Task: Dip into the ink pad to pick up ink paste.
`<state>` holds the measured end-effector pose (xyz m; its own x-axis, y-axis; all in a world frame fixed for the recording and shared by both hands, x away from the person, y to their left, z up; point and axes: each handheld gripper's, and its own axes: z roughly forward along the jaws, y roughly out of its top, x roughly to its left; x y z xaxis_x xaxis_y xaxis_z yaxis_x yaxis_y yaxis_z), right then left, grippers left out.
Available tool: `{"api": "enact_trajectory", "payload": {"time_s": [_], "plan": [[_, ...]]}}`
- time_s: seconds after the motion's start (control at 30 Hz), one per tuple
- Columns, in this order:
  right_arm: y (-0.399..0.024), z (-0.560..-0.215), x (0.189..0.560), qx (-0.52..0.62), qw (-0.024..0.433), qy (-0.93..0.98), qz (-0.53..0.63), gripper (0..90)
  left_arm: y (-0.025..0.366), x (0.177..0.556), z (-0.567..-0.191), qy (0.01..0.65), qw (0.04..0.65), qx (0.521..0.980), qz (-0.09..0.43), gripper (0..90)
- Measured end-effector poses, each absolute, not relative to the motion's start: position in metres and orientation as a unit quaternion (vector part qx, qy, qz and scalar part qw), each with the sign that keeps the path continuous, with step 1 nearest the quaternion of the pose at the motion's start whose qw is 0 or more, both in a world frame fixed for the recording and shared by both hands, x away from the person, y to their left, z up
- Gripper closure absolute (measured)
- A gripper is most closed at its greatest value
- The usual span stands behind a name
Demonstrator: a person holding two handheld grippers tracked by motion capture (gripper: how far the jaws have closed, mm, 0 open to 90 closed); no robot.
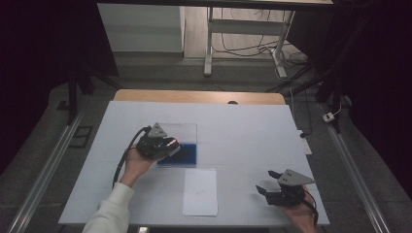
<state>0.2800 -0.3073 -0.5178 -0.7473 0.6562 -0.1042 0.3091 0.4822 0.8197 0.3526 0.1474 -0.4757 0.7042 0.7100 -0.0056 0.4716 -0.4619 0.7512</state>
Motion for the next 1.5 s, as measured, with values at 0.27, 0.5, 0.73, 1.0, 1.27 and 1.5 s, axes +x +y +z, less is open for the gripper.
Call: {"api": "enact_trajectory", "payload": {"time_s": [0.27, 0.5, 0.73, 1.0, 1.27, 1.5], "plan": [[-0.307, -0.518, 0.279, 0.289, 0.207, 0.838, 0.414, 25.9, 0.144, 0.358, -0.489, 0.357, 0.355, 0.849, 0.161, 69.9], [-0.308, -0.518, 0.279, 0.289, 0.208, 0.839, 0.412, 25.9, 0.141, 0.360, -0.493, 0.358, 0.348, 0.852, 0.158, 69.9], [-0.308, -0.519, 0.279, 0.289, 0.206, 0.839, 0.412, 25.8, 0.137, 0.361, -0.497, 0.354, 0.341, 0.858, 0.151, 69.9], [-0.307, -0.519, 0.279, 0.287, 0.205, 0.840, 0.412, 26.0, 0.138, 0.361, -0.498, 0.358, 0.340, 0.857, 0.145, 70.0], [-0.307, -0.518, 0.279, 0.286, 0.206, 0.841, 0.410, 26.7, 0.138, 0.363, -0.498, 0.361, 0.337, 0.858, 0.140, 70.1], [-0.307, -0.518, 0.279, 0.286, 0.205, 0.841, 0.411, 26.7, 0.138, 0.364, -0.500, 0.358, 0.331, 0.863, 0.137, 70.5]]}}
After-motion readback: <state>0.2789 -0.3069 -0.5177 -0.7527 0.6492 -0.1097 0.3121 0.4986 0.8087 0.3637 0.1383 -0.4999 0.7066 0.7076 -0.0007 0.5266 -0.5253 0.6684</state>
